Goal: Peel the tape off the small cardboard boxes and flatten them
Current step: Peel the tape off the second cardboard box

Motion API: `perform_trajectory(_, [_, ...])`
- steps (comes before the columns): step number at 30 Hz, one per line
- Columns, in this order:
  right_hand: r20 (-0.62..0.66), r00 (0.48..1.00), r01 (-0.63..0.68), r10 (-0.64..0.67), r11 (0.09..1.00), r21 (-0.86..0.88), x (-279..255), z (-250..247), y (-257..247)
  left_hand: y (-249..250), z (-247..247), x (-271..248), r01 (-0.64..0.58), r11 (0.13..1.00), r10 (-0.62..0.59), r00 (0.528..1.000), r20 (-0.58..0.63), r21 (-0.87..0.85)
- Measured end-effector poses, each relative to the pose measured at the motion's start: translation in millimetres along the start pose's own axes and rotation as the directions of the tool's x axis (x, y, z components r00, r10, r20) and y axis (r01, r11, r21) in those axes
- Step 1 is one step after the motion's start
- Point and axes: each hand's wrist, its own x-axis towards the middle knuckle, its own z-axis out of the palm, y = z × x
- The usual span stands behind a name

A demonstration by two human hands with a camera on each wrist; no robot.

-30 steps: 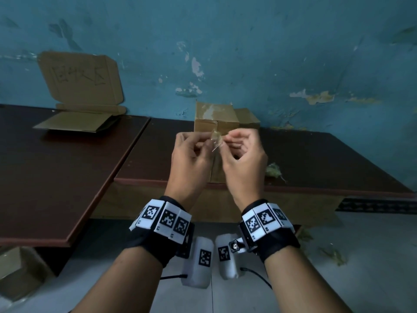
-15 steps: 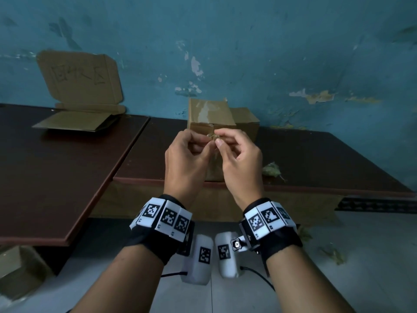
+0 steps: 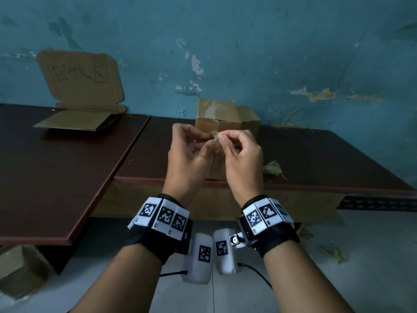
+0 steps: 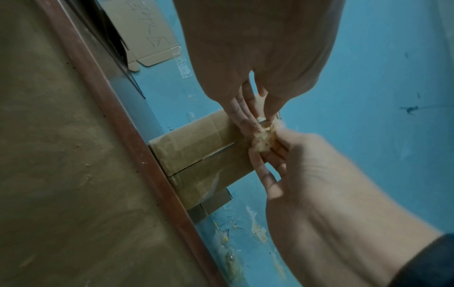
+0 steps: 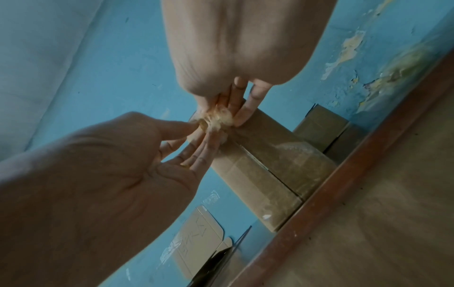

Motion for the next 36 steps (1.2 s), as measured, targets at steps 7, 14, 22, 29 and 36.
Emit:
perform_trajectory(7, [0.039, 0.999, -0.026, 0.028, 0.998, -0.059, 5.2, -5.4, 2.5, -4.8, 1.2, 0.9, -0.065, 0.985, 0.057, 0.997, 0.056, 0.162])
perform_trajectory(14, [0.037, 0.996, -0.082, 0.079, 0.994, 0.075, -0.2, -7.0, -4.0, -0.6, 1.7, 3.3, -0.071, 0.965, 0.067, 0.997, 0.024, 0.252])
perform_trajectory(22, [0.171, 0.97, -0.227, 0.174, 0.901, 0.369, 2.5, -18.2, -13.2, -2.6, -1.4, 3.9, -0.073, 0.937, 0.096, 0.994, -0.051, 0.342])
perform_trajectory(29, [0.1, 0.995, -0.044, 0.027, 0.986, 0.163, -3.7, -13.1, -12.9, -2.9, -2.2, 6.1, -0.001, 0.969, 0.028, 0.994, -0.104, 0.246])
perform_trajectory(36, [-0.017, 1.0, 0.02, -0.02, 1.0, 0.003, 8.1, -11.1, 1.2, 3.2, -3.5, 3.5, 0.002, 0.999, -0.002, 1.0, 0.019, 0.037])
